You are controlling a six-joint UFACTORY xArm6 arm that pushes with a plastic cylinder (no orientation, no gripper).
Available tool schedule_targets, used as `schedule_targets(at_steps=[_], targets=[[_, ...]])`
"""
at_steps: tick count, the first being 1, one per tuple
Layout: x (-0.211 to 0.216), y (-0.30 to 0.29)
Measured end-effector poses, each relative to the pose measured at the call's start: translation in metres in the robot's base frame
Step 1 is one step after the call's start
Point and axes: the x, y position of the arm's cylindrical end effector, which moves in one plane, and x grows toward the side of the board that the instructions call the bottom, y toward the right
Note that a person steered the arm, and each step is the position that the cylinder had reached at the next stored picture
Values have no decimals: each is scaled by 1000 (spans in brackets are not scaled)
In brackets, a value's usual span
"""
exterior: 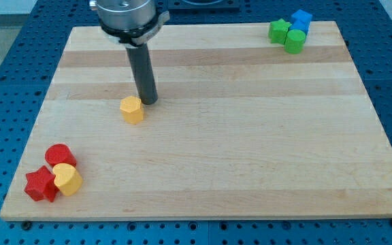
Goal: Move the yellow hexagon to the top of the red circle
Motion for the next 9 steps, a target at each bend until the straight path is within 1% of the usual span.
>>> schedule_targets(at_steps=[2,3,4,7,9], targets=[[12,-1],[12,-28],[22,-46],[66,-86],[82,-107]])
